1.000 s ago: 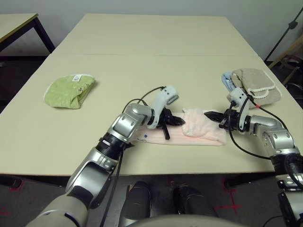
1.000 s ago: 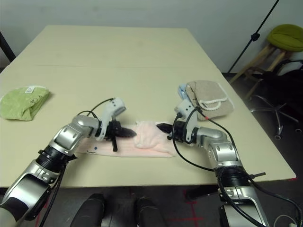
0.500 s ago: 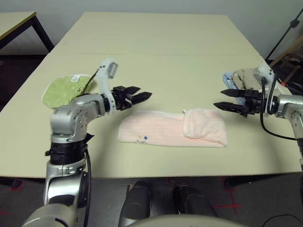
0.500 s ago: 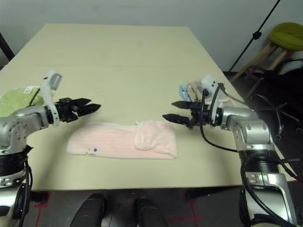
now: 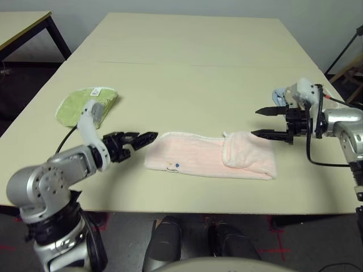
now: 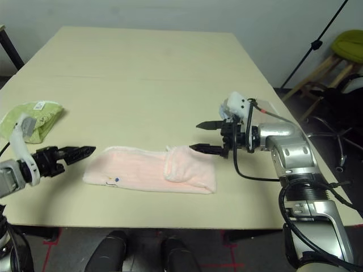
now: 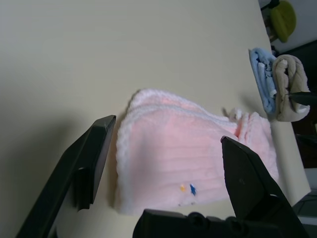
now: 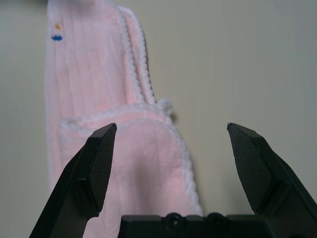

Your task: Fold the towel and set it aside.

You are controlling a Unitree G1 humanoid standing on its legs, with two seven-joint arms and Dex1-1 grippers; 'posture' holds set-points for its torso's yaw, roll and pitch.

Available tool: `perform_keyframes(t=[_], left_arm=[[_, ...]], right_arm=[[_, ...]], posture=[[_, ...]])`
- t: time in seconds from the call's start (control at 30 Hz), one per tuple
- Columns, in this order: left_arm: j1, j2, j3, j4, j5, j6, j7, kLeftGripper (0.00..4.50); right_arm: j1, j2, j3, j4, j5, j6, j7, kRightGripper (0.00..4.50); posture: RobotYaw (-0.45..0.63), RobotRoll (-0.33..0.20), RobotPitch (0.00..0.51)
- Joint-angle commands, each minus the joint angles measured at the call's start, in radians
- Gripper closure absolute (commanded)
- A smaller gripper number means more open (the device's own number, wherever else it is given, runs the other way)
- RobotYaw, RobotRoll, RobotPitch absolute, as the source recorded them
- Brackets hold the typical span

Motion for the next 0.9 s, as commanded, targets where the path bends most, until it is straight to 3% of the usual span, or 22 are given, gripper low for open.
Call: perform_keyframes(t=[0.03, 0.23, 0.33, 0.43, 0.67, 0.9], left_arm=[[0.036, 0.013, 0.026, -0.039, -0.123, 0.02, 0.079, 0.02], [0.163, 0.072, 0.061, -0.055, -0.359, 0.02, 0.235, 0.02], [0.169, 0.005, 0.068, -0.045, -0.443, 0.02, 0.354, 0.02], [0.175, -0.006, 0.053, -0.031, -0.527, 0.02, 0.432, 0.02], [0.152, -0.078, -0.065, 0.055, -0.636, -0.046, 0.644, 0.02], [0.174, -0.012, -0.21, 0.161, -0.794, -0.22, 0.835, 0.02]], right_arm=[[-0.038, 0.022, 0.02, 0.056, -0.03, -0.103, 0.024, 0.0], [-0.083, 0.069, 0.007, 0.143, -0.012, -0.227, 0.096, 0.0], [-0.111, 0.076, 0.002, 0.197, -0.014, -0.267, 0.117, 0.0], [-0.115, 0.074, 0.001, 0.211, -0.008, -0.278, 0.139, 0.0], [-0.039, -0.019, -0.015, 0.132, 0.079, -0.196, 0.255, 0.0], [0.056, -0.154, -0.009, 0.045, 0.174, -0.098, 0.257, 0.0]], posture=[[0.29, 0.0, 0.125], [0.34, 0.0, 0.142], [0.34, 0.0, 0.145], [0.33, 0.0, 0.145], [0.3, 0.0, 0.152], [0.26, 0.0, 0.159]])
